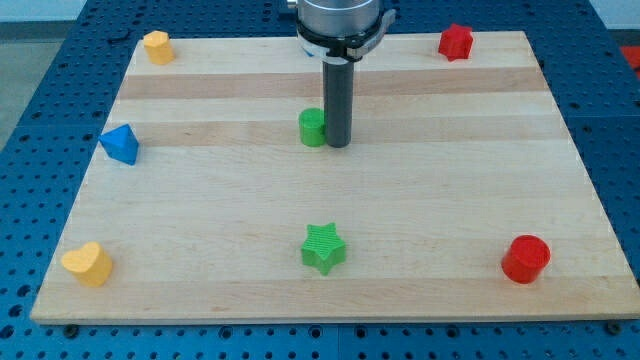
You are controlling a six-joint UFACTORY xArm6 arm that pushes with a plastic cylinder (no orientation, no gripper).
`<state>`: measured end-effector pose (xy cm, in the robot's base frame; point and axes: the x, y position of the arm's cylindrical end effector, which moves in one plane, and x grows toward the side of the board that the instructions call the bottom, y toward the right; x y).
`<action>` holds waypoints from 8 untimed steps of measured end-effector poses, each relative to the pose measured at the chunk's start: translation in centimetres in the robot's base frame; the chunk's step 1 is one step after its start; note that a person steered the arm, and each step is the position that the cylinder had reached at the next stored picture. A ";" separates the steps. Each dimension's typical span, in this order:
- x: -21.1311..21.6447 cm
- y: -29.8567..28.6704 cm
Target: Slide green star to green circle
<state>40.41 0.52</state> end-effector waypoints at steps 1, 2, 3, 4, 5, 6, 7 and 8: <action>3.2 1.1; 7.0 -2.7; 8.9 -9.2; 12.7 -12.4; 18.2 -12.5; 21.3 -11.3; 21.4 -8.5; 21.5 -3.3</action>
<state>61.89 -2.78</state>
